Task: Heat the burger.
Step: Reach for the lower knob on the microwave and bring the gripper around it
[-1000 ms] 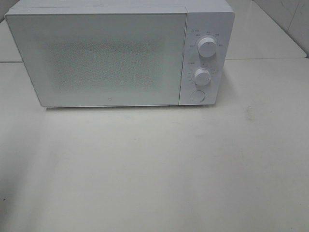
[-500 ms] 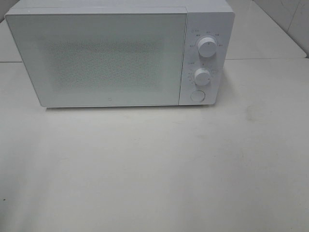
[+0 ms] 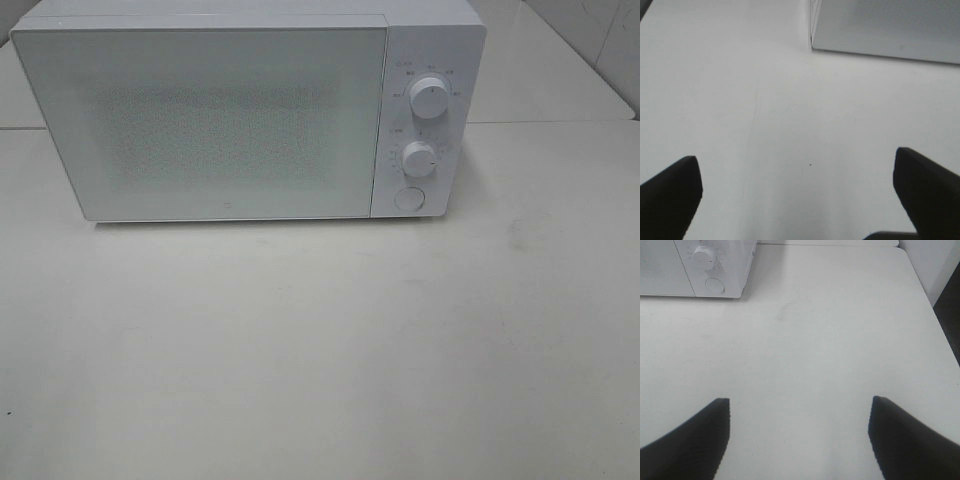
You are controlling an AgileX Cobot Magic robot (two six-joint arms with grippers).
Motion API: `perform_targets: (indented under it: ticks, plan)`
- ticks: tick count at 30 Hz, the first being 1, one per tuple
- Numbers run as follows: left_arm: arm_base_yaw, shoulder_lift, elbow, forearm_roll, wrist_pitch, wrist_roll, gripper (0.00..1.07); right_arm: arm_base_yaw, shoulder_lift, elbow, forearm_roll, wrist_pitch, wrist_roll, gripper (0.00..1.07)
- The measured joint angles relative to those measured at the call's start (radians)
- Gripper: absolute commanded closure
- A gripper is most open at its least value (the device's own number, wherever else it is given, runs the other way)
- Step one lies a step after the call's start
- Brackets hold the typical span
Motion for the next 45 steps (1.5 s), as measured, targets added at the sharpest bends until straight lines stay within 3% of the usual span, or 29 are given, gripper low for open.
perform_targets:
  ticks: [5, 45]
  plan:
    - [0.000, -0.131, 0.000, 0.000, 0.000, 0.000, 0.11, 0.000, 0.000, 0.000, 0.000, 0.000, 0.000, 0.32]
    - [0.000, -0.134, 0.000, 0.000, 0.000, 0.000, 0.11, 0.000, 0.000, 0.000, -0.001, -0.001, 0.000, 0.32]
